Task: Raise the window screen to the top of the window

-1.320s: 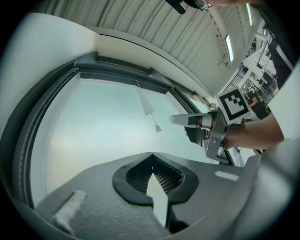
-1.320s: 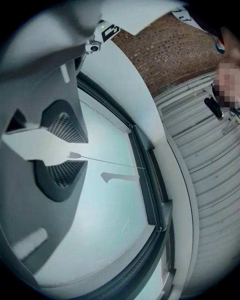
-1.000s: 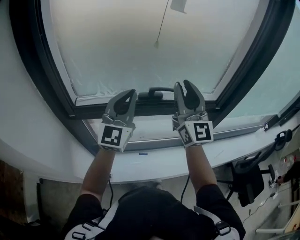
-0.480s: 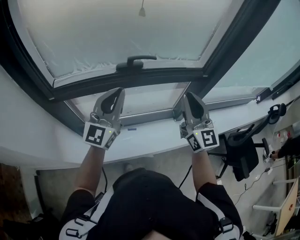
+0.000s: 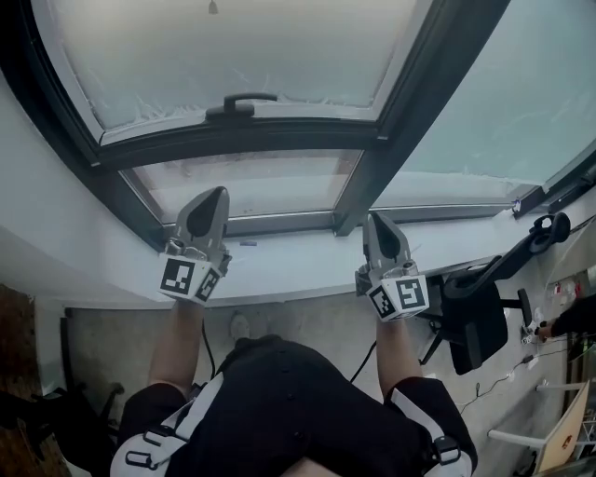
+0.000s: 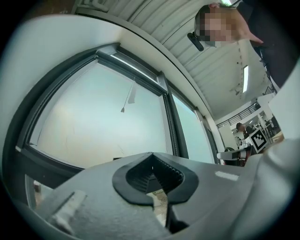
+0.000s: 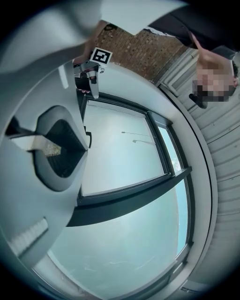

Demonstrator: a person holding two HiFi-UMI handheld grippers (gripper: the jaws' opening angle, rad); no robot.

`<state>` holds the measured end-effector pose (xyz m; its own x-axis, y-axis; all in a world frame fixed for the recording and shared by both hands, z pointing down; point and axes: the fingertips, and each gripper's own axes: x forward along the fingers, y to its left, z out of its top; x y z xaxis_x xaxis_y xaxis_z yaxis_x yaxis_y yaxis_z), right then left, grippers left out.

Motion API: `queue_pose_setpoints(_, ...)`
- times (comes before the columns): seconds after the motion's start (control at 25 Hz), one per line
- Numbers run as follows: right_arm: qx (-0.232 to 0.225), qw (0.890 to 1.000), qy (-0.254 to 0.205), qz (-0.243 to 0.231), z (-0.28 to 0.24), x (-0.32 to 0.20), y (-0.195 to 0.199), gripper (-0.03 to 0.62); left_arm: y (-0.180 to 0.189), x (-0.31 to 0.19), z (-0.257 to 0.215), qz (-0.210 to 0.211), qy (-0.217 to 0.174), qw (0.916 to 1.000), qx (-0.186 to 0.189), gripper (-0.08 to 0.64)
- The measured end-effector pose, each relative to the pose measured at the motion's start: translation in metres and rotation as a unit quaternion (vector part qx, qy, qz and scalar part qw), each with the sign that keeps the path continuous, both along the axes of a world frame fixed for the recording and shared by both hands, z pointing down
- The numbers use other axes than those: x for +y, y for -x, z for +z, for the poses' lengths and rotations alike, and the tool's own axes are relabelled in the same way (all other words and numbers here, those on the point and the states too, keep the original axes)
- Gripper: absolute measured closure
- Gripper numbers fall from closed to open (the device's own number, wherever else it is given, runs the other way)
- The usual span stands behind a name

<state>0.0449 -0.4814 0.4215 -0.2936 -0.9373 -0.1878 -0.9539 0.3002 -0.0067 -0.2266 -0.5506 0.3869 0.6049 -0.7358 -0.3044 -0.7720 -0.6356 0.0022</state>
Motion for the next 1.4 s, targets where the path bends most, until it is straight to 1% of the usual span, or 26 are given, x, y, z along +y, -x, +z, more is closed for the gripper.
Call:
queue_pose_setpoints(0.24,-0.022,0.999,0.023,-0.029,0.027,0.029,-0.017,0.587,-0.016,0.055,0.03,-0.043,0.035,0.9983,-0.016,0.557)
queue_pose_setpoints(0.48,-0.052,0.998,0.025,-0.031,0.037,0.054,-0.025,0.588,-0.016,0.085,0.046,-0.054,0.057,0.9967,-0.02,0.557)
queue_pose_setpoints(0.68,-0.046,0.998,0.033,-0.027,0.046,0.063,-0.01,0.589,-0.016,0.091,0.056,-0.044,0.069,0.9965,-0.014,0.557)
queue_pose_setpoints(0.88,-0.049,0.997,0.051,-0.036,0.057,0.061,0.016,0.588,-0.002,0.094,0.062,-0.04,0.077,0.9961,-0.007,0.557)
queue_pose_setpoints(1.08,-0.063,0.996,0.046,-0.038,0.055,0.053,0.032,0.588,0.018,0.089,0.06,-0.044,0.079,0.9959,0.005,0.557)
queue_pose_setpoints(1.24,-0.059,0.996,0.036,-0.047,0.047,0.05,0.047,0.588,0.029,0.083,0.057,-0.049,0.072,0.9962,0.008,0.557)
queue_pose_setpoints(1.4,-0.063,0.997,0.039,-0.039,0.048,0.045,0.053,0.588,0.035,0.081,0.057,-0.044,0.073,0.9963,0.007,0.557)
